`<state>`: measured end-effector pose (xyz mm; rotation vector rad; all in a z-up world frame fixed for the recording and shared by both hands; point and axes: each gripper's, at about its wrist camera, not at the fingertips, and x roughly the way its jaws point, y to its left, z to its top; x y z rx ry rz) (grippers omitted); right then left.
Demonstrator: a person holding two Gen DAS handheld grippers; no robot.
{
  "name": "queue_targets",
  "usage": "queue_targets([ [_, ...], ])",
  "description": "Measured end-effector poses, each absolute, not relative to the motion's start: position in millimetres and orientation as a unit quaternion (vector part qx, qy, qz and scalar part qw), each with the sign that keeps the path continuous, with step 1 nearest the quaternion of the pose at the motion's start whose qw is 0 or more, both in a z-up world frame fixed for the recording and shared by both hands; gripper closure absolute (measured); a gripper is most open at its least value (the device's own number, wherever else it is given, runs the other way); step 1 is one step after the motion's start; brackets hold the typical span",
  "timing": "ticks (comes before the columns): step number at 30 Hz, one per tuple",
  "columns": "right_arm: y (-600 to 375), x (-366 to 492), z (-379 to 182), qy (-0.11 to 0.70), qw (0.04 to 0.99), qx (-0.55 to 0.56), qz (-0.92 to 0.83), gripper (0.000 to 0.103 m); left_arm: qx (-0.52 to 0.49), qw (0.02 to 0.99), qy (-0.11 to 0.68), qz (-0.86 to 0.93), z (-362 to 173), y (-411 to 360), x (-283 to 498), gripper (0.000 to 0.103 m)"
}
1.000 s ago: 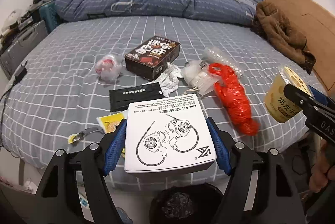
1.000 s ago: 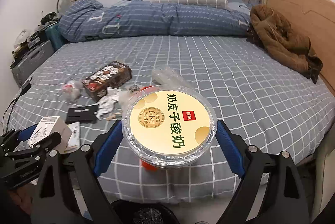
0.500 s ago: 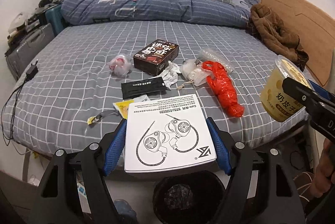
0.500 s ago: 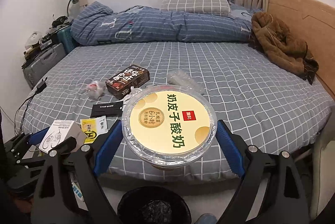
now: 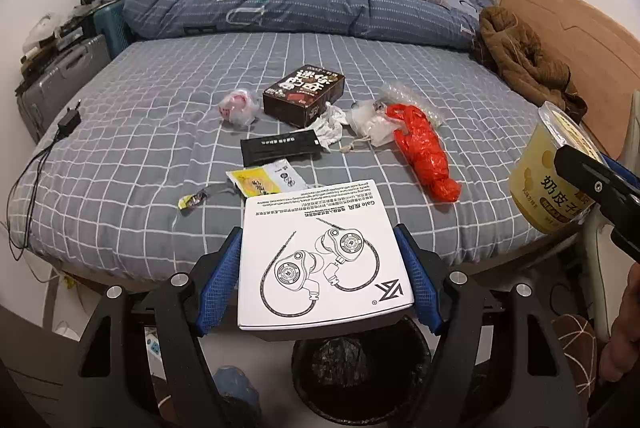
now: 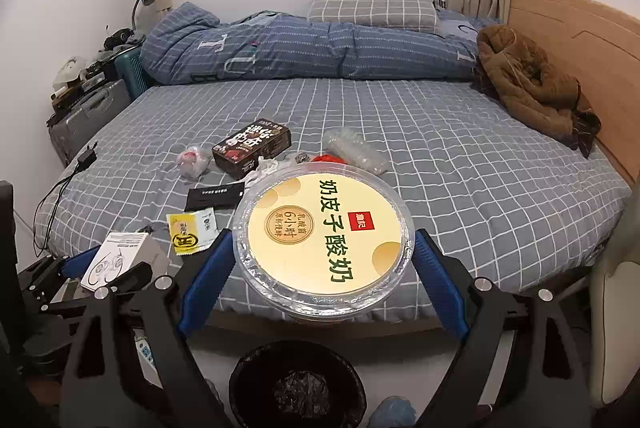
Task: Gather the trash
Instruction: 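Carry the yogurt cup in the right tool over the black trash bin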
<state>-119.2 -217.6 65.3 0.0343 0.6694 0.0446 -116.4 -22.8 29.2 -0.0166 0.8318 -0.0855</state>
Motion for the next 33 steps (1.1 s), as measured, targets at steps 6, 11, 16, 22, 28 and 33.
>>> queue_targets([
  [6,-214,-127,59,0.337,0.941,0.016,0.023,0.019,-0.008,0.909,0.416,-0.040,20,-19,-124,0.031],
  [11,-210,-134,47,0.349,0.937,0.018,0.025,0.019,-0.009,0.902,0.429,-0.042,8,-17,-130,0.031],
  [16,-205,-138,32,0.364,0.931,0.023,0.029,0.019,-0.010,0.896,0.442,-0.039,-6,-14,-136,0.031],
  [22,-199,-141,12,0.383,0.923,0.023,0.035,0.019,-0.010,0.885,0.463,-0.037,-29,-11,-145,0.031],
  [28,-194,-144,-16,0.409,0.911,0.025,0.040,0.019,-0.016,0.872,0.489,-0.032,-57,-4,-150,0.031],
  [33,-188,-145,-41,0.433,0.900,0.025,0.046,0.019,-0.012,0.863,0.505,-0.029,-79,-3,-150,0.031],
])
